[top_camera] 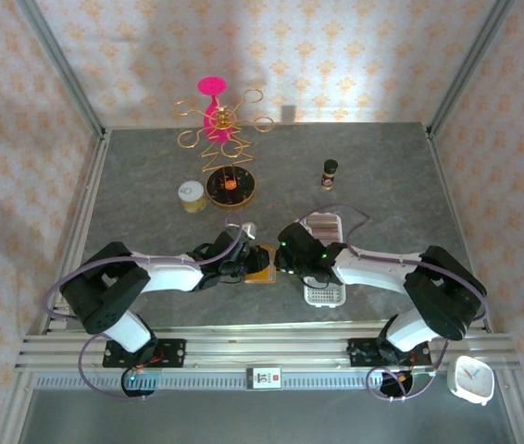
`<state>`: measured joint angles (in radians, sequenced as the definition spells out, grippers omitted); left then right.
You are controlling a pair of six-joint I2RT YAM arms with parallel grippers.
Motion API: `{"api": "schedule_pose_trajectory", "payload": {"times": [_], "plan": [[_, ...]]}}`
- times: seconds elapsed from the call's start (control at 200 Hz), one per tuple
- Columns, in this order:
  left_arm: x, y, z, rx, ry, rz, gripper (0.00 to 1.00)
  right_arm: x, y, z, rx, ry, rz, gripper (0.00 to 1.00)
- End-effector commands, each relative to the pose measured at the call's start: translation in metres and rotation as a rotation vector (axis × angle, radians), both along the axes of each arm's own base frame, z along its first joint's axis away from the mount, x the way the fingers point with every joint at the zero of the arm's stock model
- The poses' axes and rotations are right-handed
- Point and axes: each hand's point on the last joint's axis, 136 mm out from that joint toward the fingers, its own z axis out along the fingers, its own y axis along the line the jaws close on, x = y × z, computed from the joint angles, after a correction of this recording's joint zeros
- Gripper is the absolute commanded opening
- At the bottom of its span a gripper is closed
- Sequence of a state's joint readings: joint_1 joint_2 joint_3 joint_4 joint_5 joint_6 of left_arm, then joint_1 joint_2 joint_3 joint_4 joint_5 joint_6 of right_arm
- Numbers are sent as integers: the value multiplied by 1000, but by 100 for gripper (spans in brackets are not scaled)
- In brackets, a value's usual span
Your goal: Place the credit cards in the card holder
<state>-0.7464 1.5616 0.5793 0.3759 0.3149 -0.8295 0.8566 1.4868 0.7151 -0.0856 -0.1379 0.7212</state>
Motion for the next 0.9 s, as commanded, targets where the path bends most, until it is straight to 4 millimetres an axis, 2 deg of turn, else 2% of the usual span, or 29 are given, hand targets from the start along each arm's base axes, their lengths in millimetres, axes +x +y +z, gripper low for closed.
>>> {"api": "schedule_pose_trajectory", "payload": {"times": [0.0,0.125,0.245,0.375,0.531,0.706,0.896], "plan": [[-1,13,5,44,-36,24,16,-1,-5,7,-10,-21,-16,20],[-5,22,9,44,-47,45,14,0,-4,11,-2,-31,-15,25],[-14,32,0,43,-37,68,7,1,-3,12,5,-33,-14,26],[-18,38,-1,28,-38,85,0,2,-3,14,7,-41,-13,23],[-20,44,1,28,-49,102,0,3,-5,12,-11,-42,-15,18],[-23,41,0,6,-35,93,0,2,-1,11,-4,-32,-6,15],[-23,57,-2,59,-51,137,0,-3,3,7,19,-10,16,13]]}}
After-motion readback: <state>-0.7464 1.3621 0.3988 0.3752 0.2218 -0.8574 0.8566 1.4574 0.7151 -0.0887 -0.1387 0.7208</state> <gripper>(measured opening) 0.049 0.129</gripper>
